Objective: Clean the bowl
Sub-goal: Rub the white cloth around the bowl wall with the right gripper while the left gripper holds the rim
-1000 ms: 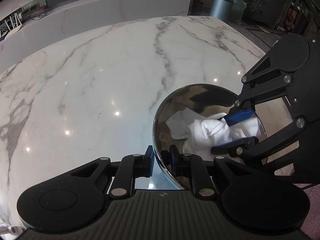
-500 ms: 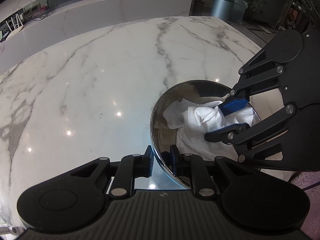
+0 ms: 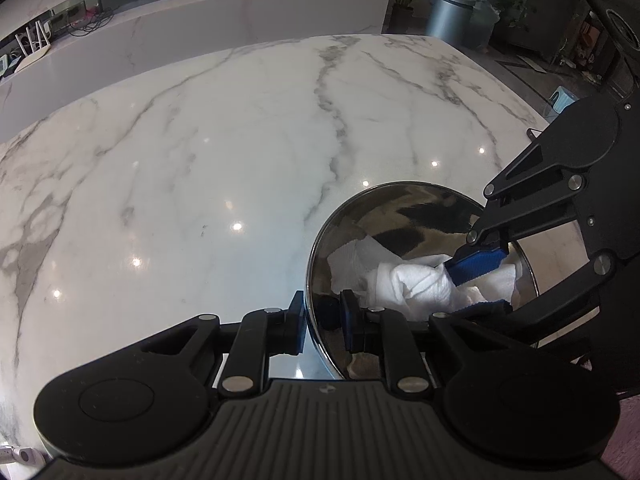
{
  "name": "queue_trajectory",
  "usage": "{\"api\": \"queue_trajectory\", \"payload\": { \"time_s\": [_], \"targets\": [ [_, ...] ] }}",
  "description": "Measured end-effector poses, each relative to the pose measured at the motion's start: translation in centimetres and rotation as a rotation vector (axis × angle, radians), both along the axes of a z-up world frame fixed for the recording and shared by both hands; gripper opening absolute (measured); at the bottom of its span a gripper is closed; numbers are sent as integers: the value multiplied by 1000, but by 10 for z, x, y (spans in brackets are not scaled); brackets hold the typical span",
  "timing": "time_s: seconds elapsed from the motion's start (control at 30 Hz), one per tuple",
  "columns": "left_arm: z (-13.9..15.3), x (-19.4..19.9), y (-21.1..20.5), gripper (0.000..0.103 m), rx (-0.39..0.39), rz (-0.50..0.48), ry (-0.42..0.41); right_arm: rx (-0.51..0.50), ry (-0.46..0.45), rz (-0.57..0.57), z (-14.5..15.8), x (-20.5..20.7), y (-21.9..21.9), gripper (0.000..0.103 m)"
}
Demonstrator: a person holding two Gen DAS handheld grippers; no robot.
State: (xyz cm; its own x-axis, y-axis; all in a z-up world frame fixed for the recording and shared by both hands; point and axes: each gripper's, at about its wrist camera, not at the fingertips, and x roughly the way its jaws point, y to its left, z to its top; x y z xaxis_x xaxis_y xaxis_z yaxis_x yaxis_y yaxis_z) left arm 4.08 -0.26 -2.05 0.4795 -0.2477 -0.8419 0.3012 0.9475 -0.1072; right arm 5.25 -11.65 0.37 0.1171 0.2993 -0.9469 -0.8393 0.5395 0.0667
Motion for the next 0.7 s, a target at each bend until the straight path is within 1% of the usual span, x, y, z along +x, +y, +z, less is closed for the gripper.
{"api": "queue_trajectory", "payload": {
  "time_s": [0.2, 0.27, 0.3, 0.33, 0.43, 0.57, 0.7],
  "targets": [
    [4, -2, 3, 21, -10, 0, 14, 17, 16, -70, -1, 7, -6, 22],
    [5, -3, 2, 22, -10, -7, 15, 18, -1, -98, -1, 9, -9, 22],
    [5, -4, 2, 26, -16, -11, 13, 18, -13, -117, -2, 11, -10, 22],
    [5, -4, 2, 26, -21, -11, 14, 18, -26, -137, -2, 12, -11, 22],
    [6, -4, 2, 26, -21, -10, 11, 31, -19, -185, -2, 17, -14, 22],
    [6, -4, 1, 25, -22, -12, 8, 17, -26, -175, -2, 15, -12, 22],
    [5, -4, 3, 18, -39, -11, 0, 2, -21, -150, -1, 10, -9, 23]
  ]
}}
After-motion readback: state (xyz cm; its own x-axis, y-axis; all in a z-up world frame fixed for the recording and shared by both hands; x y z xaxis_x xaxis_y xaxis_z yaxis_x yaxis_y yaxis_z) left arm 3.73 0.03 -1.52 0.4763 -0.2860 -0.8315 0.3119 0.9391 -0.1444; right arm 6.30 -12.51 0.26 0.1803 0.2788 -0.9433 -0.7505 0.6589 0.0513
